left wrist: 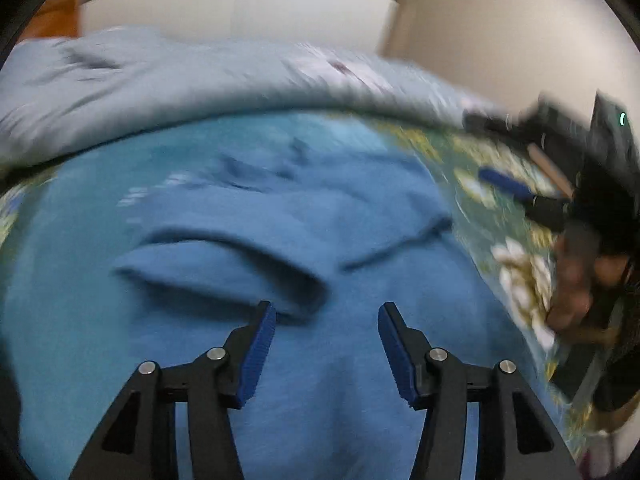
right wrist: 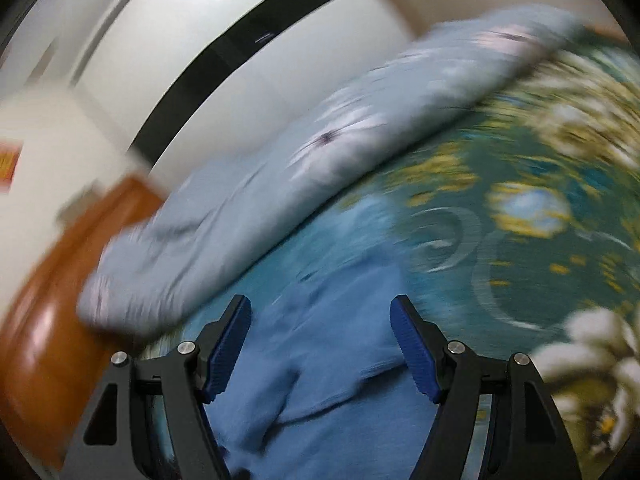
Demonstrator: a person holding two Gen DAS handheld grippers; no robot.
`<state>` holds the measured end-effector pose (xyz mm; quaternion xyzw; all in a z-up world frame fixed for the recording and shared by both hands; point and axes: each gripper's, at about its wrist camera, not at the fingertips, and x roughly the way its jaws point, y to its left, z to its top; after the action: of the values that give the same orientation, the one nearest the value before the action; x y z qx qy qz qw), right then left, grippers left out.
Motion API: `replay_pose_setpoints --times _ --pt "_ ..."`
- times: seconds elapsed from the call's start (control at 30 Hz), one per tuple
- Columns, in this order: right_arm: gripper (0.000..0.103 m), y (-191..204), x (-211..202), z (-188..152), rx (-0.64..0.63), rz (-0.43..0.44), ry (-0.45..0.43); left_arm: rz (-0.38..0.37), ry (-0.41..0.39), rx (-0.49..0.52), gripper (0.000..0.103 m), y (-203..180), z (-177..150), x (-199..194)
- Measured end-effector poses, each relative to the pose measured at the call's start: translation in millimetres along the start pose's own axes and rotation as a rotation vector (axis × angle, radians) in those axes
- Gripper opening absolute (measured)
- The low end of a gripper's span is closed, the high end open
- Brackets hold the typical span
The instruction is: Fold clothes
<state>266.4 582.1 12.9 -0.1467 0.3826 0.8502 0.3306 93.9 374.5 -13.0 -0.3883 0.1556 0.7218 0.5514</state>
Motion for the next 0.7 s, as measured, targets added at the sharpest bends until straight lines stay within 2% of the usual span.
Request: replay_pose_setpoints --times 0.07,0.1,0.23,0.33,0.47,0.5,0.6,0.67,0.7 --pt "0.073 29.1 16.2 -10.4 -0.117 0.037 0.066 0.185 -0.041 -0.041 0.062 24.0 0.1 -4.0" --pt "0.073 45.7 25.1 -17.6 -0.183 0.055 0.102 0.241 -0.035 -0.051 0.062 34.2 -0.5 -0.5" --pt "0.073 106.5 57.6 -53.0 -0.434 0.031 0.193 0.288 0.018 -0.069 0.062 57.9 -4.1 20.5" --pt "0.073 135.4 83.0 -78.5 -0.582 -0.081 0.218 0.316 0.020 -0.080 0.062 63.7 -1.6 33.4" --pt "0.069 148.9 113.4 -101.1 -0.662 -0.202 0.246 0.306 -0.001 -0.109 0.063 68.8 3.4 43.3" --pt "0.062 150.4 118.6 -104.0 -0.679 -0.225 0.249 0.314 -0.005 -0.105 0.062 70.0 3.2 44.4" --pt "0.051 155.6 132.0 -109.3 -0.713 -0.302 0.248 0.312 -0.013 -0.126 0.063 78.1 1.0 45.0" --pt "0.036 160.2 133.8 -109.1 -0.718 -0.296 0.270 0.290 -0.025 -0.157 0.063 85.6 -0.9 42.2" --pt "0.014 161.9 135.0 -109.3 -0.731 -0.305 0.276 0.276 -0.036 -0.181 0.063 90.4 -1.6 39.9"
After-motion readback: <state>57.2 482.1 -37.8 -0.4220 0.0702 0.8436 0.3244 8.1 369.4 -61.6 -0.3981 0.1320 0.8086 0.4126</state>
